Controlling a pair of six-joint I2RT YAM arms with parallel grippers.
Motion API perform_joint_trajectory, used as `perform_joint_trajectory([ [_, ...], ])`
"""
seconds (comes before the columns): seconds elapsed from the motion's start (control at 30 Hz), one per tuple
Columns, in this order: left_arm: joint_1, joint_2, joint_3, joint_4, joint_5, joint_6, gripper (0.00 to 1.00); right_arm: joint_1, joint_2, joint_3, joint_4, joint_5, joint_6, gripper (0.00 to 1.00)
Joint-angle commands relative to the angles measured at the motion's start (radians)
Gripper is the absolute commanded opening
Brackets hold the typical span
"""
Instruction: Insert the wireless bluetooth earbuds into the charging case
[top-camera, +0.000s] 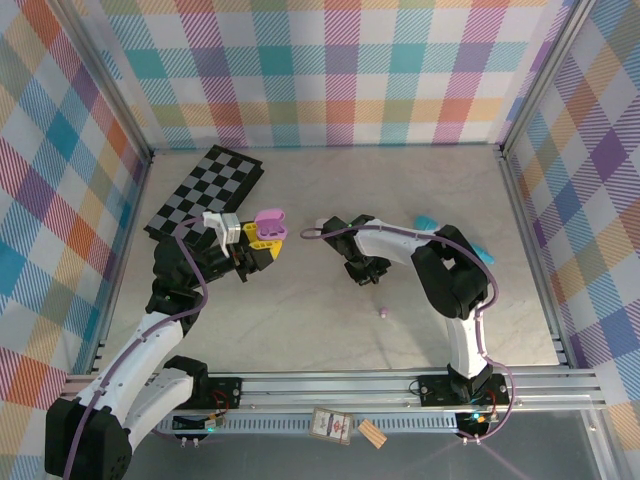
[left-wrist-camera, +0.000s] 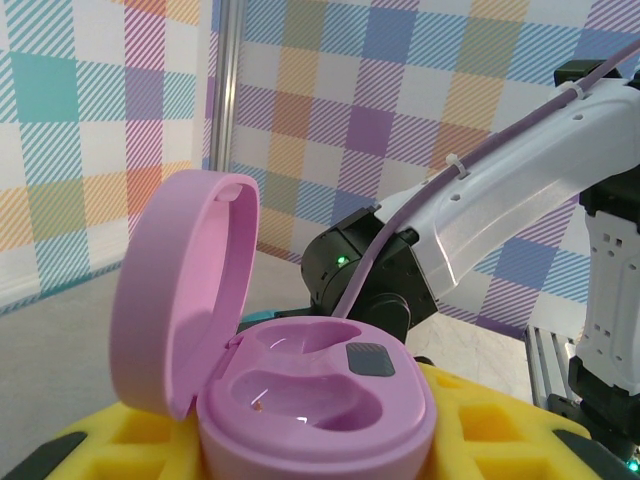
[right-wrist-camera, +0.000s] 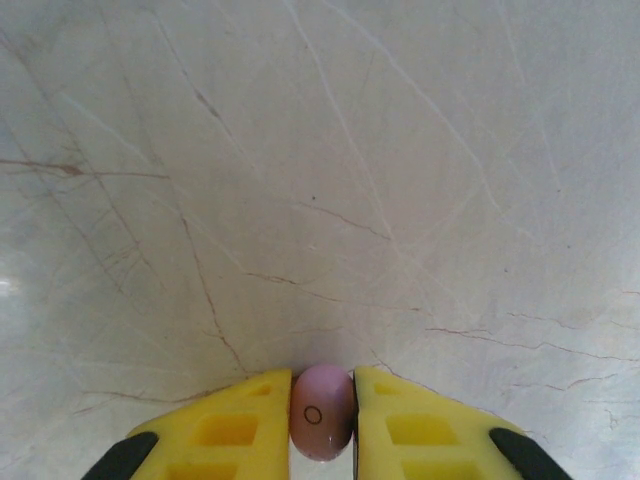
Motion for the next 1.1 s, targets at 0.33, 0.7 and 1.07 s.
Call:
perform_joint_trajectory([
  [0.33, 0.007, 0.059, 0.037, 0.038, 0.071, 0.015, 0.26, -0.046, -0.429, -0.092, 0.17, -0.388, 0.037, 0.19],
  [0.7, -0.01, 0.107, 0.091, -0.035, 0.107, 0.092, 0.26, -0.06, -0.685, -0.074, 0.371, -0.737, 0.042, 0.2],
  [1.07, -0.059, 0.122, 0.12, -0.092, 0.18, 0.175, 0.27, -0.05, -0.7, -0.029, 0.591, -1.113, 0.065, 0.2],
])
